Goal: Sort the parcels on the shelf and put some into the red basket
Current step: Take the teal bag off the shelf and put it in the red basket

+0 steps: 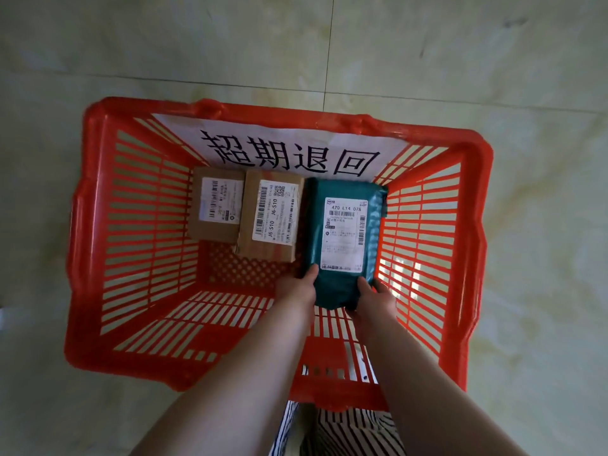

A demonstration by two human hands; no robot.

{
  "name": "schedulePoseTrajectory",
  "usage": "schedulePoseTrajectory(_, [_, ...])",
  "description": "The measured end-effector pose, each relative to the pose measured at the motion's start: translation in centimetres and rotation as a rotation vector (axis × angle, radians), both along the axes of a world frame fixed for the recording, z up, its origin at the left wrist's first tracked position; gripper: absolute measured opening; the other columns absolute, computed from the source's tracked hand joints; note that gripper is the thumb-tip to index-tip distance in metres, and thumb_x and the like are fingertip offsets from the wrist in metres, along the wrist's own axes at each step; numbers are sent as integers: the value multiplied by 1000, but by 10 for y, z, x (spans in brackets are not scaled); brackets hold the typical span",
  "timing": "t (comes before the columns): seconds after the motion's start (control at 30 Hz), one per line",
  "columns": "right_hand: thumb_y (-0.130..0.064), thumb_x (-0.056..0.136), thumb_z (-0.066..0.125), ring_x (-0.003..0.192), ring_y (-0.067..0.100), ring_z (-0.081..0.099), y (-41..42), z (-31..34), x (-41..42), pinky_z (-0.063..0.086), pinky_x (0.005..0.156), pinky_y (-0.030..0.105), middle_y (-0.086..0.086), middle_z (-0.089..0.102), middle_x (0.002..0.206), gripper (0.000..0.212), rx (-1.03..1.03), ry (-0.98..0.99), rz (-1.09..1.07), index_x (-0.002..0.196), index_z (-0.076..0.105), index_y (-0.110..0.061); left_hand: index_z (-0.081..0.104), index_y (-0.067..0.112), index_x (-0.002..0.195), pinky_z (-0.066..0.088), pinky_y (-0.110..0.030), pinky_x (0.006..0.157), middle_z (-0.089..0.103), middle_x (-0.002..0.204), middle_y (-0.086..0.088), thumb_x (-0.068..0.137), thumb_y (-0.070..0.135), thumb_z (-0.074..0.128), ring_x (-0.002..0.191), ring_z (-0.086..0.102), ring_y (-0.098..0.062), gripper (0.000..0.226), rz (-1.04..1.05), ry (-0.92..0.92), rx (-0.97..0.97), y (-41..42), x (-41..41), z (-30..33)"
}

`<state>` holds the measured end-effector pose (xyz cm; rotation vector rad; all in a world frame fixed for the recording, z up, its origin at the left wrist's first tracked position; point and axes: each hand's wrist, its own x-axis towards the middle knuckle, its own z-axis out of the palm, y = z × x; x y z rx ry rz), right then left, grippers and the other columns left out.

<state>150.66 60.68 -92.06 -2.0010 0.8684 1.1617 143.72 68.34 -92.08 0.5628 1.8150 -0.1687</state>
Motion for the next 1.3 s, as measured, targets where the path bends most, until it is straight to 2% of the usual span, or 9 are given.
schedulePoseTrajectory(0.3, [-41, 93, 62, 85, 21, 61, 2, 22, 10, 57, 86, 38, 6, 61, 95, 46, -61, 19, 11, 125, 57, -8, 58, 0, 119, 45, -33, 78, 63, 114, -13, 88, 41, 65, 109, 60, -32, 52, -78, 32, -4, 7, 4, 30])
schedulePoseTrajectory(0.4, [-45, 93, 61, 64, 14, 52, 6, 62, 12, 49, 62, 30, 5, 58, 82, 45, -45, 47, 42, 111, 59, -4, 57, -1, 118, 45, -33, 78, 64, 117, -13, 88, 45, 64, 103, 60, -31, 55, -100, 19, -31, 12, 1, 67])
schedulePoseTrajectory(0.47, [-44, 92, 63, 72, 18, 63, 8, 100, 11, 48, 58, 27, 8, 66, 86, 34, -17, 58, 21, 98, 61, -10, 60, 3, 111, 48, -35, 84, 65, 118, -13, 87, 46, 64, 101, 61, -29, 50, -66, 9, -28, 13, -4, 99])
schedulePoseTrajectory(0.57, [-35, 91, 68, 89, 19, 70, 16, 172, 5, 58, 74, 30, 8, 72, 100, 17, 163, 54, -7, 91, 63, -19, 58, 13, 85, 51, -36, 88, 67, 104, -8, 86, 45, 66, 89, 64, -21, 33, -11, -62, -47, 20, -17, 174])
schedulePoseTrajectory(0.63, [-30, 94, 64, 96, 15, 69, 21, 211, 4, 59, 77, 27, 6, 71, 110, 9, 314, 73, 38, 98, 64, -22, 62, 10, 89, 53, -34, 83, 65, 92, -3, 86, 38, 68, 77, 61, -16, 29, 63, -144, -25, 27, -25, 219])
schedulePoseTrajectory(0.8, [-29, 93, 64, 90, 19, 72, 53, 369, -4, 57, 73, 29, 6, 74, 98, 19, 534, 96, 196, 105, 66, -14, 68, 13, 87, 53, -39, 93, 69, 87, -3, 87, 26, 66, 83, 65, -18, 14, 220, -390, 77, 51, -60, 381])
schedulePoseTrajectory(0.93, [-25, 94, 63, 89, 18, 71, 86, 487, -31, 56, 71, 24, 6, 73, 95, 20, 690, 91, 481, 106, 67, -11, 65, 6, 107, 56, -27, 69, 70, 86, -6, 91, 25, 63, 74, 65, -14, 25, 411, -453, 229, 59, -112, 494])
schedulePoseTrajectory(1.1, [-21, 92, 66, 97, 24, 66, 121, 605, -112, 54, 88, 34, 8, 73, 100, 23, 864, 183, 729, 112, 69, -9, 65, 9, 104, 53, -25, 75, 69, 91, -3, 93, 24, 61, 81, 64, -14, 19, 649, -537, 427, 42, -210, 619])
schedulePoseTrajectory(1.3, [-17, 96, 61, 89, 17, 68, 139, 714, -266, 54, 79, 26, 8, 72, 98, 23, 984, 385, 983, 116, 65, -9, 65, 14, 95, 52, -21, 71, 66, 92, -2, 93, 20, 60, 79, 61, -11, 8, 1063, -526, 740, 1, -348, 728])
